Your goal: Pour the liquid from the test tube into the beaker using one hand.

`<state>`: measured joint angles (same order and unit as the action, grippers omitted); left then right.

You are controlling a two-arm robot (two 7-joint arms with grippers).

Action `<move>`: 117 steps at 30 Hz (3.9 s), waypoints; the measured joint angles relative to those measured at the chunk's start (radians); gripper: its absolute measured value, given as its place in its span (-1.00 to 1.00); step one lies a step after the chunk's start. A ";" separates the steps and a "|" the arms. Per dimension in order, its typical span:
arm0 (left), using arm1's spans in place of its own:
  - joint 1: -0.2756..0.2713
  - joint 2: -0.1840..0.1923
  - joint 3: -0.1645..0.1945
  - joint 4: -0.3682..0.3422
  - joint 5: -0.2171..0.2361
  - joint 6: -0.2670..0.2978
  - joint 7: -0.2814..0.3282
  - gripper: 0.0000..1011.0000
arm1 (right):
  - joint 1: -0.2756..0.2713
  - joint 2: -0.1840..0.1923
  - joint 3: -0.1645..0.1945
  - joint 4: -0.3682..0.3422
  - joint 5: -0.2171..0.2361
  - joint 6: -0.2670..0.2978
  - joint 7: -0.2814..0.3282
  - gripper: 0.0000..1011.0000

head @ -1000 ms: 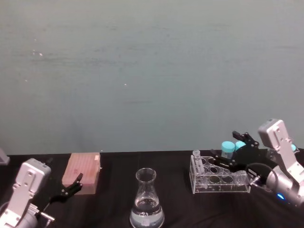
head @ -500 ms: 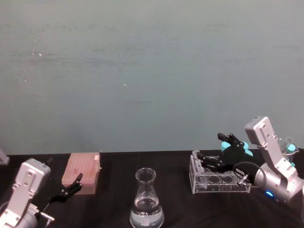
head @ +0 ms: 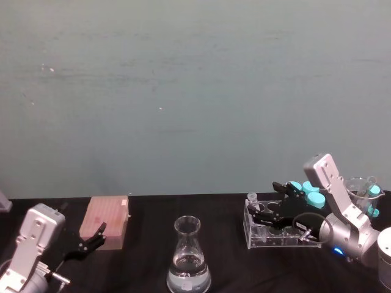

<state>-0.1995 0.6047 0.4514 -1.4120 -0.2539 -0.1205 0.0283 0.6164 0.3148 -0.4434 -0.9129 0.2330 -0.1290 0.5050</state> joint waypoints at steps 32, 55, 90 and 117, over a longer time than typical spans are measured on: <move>0.000 0.000 0.000 0.000 0.000 0.000 0.000 0.98 | 0.071 -0.064 0.018 0.144 -0.049 -0.021 0.052 0.98; 0.000 0.000 0.000 0.000 0.000 0.000 0.000 0.98 | 0.104 -0.092 0.016 0.209 -0.074 -0.040 0.065 0.98; 0.000 0.000 0.000 0.000 0.000 0.000 0.000 0.98 | 0.148 -0.119 0.031 0.301 -0.104 -0.084 0.065 0.98; 0.000 0.000 0.000 0.000 0.000 0.000 0.000 0.98 | 0.146 -0.118 0.029 0.298 -0.104 -0.082 0.063 0.42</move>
<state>-0.1996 0.6047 0.4514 -1.4120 -0.2539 -0.1206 0.0283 0.7626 0.1970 -0.4143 -0.6149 0.1295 -0.2106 0.5681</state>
